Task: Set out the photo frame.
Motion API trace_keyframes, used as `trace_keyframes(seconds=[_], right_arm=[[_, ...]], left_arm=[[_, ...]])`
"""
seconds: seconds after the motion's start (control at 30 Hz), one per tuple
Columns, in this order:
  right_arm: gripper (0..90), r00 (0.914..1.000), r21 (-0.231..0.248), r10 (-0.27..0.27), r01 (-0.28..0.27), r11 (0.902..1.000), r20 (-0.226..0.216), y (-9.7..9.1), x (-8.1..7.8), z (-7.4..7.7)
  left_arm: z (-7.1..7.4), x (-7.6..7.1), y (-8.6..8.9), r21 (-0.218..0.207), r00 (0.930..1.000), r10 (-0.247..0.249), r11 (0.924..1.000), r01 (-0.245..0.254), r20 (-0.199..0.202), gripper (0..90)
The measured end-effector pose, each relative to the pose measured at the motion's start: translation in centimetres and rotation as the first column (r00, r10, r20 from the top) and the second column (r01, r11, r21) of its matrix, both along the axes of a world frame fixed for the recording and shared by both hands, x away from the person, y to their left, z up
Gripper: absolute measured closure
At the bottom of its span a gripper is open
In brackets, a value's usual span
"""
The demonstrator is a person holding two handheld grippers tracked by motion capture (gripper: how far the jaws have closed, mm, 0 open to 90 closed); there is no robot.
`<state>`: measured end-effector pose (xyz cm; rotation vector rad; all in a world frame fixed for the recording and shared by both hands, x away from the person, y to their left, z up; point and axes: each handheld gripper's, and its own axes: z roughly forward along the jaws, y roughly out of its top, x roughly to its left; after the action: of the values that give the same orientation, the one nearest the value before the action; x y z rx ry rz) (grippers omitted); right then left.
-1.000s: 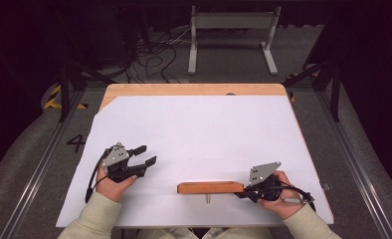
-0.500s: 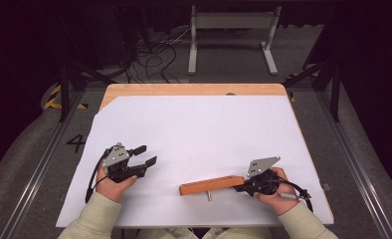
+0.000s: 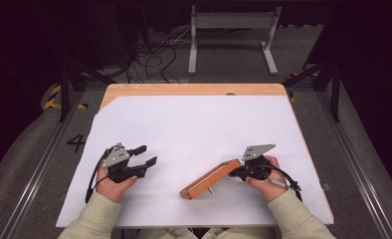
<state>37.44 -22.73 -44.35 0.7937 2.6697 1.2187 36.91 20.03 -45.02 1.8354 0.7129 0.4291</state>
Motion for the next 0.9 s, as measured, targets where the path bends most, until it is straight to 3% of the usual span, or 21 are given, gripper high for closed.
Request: trace_keyframes(seconds=[0.3, 0.67, 0.9], right_arm=[[90.0, 0.999, 0.037, -0.043, 0.043, 0.9984, -0.009, 1.1, 2.4, -0.1], [90.0, 0.9988, 0.069, -0.045, 0.046, 0.9966, -0.022, 2.8, 4.4, -0.3], [90.0, 0.9993, 0.067, -0.015, 0.018, 0.9976, -0.036, 5.2, 6.2, -0.3]], left_arm=[[-0.1, -0.1, -0.2, 0.019, 0.9997, -0.017, 0.9997, 0.017, -0.017, 40.3], [-0.1, -0.4, 0.0, 0.028, 0.9997, -0.014, 0.9995, 0.015, -0.021, 40.5], [-0.1, -0.4, 0.0, 0.028, 0.9997, -0.012, 0.9995, 0.013, -0.022, 40.7]])
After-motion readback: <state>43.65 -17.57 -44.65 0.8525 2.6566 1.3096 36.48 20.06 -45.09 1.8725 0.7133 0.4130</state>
